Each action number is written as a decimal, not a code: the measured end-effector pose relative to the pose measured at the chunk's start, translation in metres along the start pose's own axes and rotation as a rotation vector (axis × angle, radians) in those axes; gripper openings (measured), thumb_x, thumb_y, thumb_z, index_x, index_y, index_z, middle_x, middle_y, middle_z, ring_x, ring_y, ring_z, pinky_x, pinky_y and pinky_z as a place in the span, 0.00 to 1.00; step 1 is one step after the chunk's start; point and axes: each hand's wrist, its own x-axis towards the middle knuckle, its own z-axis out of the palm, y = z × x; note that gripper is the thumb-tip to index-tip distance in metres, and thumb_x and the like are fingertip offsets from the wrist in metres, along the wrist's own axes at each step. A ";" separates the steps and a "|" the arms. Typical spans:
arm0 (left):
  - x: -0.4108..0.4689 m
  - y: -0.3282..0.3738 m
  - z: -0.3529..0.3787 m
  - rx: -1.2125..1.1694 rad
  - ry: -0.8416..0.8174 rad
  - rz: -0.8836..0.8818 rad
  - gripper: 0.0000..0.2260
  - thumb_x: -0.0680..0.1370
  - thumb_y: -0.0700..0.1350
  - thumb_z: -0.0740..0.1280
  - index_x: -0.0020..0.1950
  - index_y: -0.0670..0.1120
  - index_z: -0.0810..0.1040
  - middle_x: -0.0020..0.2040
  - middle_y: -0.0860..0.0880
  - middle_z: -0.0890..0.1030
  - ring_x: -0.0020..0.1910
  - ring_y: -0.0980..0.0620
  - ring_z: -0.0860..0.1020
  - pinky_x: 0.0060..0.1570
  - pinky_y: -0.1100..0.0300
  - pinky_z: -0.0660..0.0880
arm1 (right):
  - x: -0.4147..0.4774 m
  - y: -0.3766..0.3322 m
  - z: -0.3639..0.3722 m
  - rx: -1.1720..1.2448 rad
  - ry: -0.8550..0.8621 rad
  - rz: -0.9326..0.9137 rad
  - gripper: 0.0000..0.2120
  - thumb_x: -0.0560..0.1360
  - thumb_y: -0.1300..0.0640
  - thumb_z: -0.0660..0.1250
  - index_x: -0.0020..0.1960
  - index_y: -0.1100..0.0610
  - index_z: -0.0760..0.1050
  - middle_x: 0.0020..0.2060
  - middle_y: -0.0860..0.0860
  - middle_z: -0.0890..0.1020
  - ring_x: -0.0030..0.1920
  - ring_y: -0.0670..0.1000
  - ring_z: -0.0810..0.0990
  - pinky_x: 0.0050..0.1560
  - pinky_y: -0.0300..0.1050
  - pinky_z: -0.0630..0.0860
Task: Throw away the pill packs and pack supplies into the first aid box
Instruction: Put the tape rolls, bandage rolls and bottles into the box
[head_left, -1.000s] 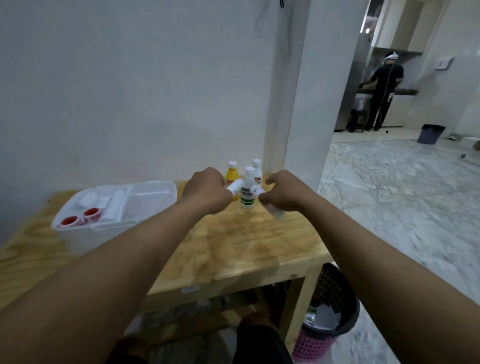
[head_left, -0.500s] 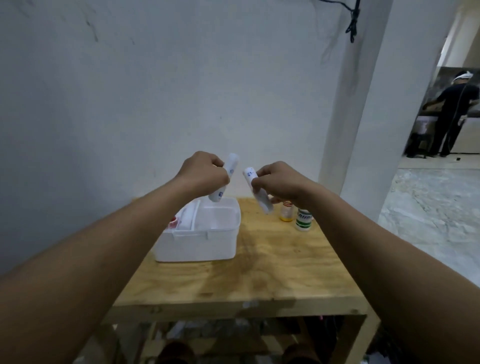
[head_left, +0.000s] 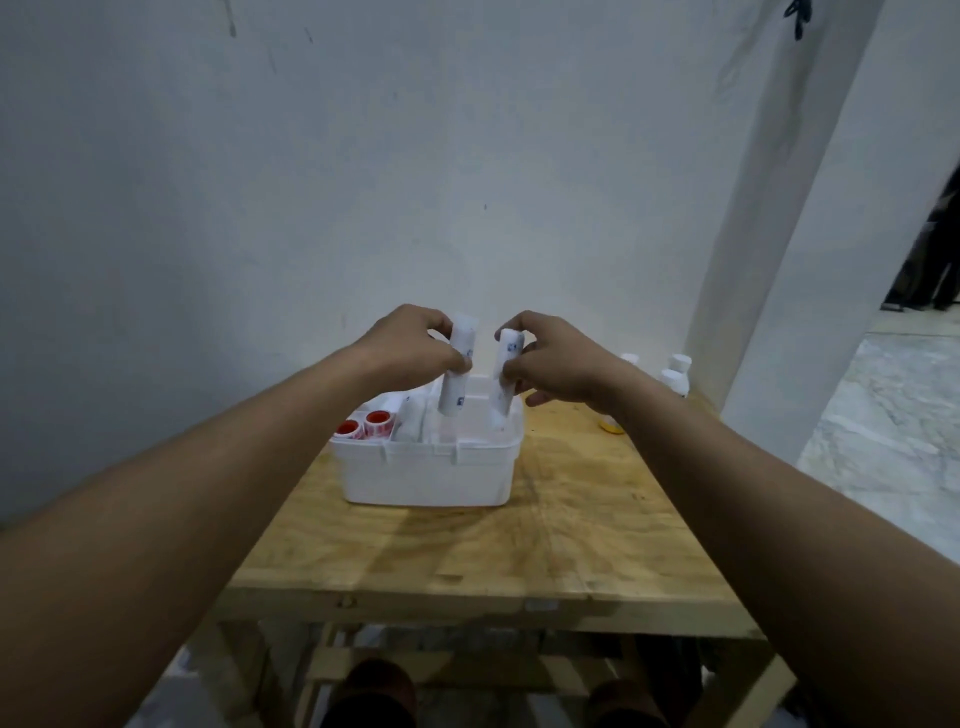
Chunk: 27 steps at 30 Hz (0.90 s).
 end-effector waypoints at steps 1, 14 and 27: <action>0.000 -0.001 0.001 -0.002 -0.007 0.002 0.08 0.73 0.47 0.74 0.51 0.51 0.82 0.52 0.51 0.82 0.52 0.49 0.79 0.52 0.55 0.75 | 0.000 0.002 0.001 -0.023 -0.009 -0.002 0.17 0.75 0.65 0.66 0.62 0.55 0.73 0.52 0.57 0.82 0.49 0.55 0.85 0.48 0.54 0.84; 0.002 -0.004 0.008 0.284 -0.242 0.025 0.15 0.69 0.47 0.77 0.55 0.49 0.81 0.50 0.50 0.83 0.49 0.48 0.80 0.43 0.57 0.75 | 0.005 0.012 0.011 -0.462 -0.152 -0.060 0.14 0.69 0.57 0.78 0.53 0.54 0.81 0.47 0.51 0.83 0.48 0.53 0.81 0.50 0.49 0.79; 0.005 -0.002 0.015 0.533 -0.388 0.010 0.22 0.70 0.48 0.76 0.64 0.48 0.81 0.58 0.51 0.81 0.53 0.47 0.79 0.56 0.53 0.78 | 0.007 0.018 0.015 -0.513 -0.250 -0.064 0.09 0.72 0.53 0.74 0.52 0.52 0.83 0.44 0.47 0.82 0.45 0.50 0.79 0.42 0.43 0.73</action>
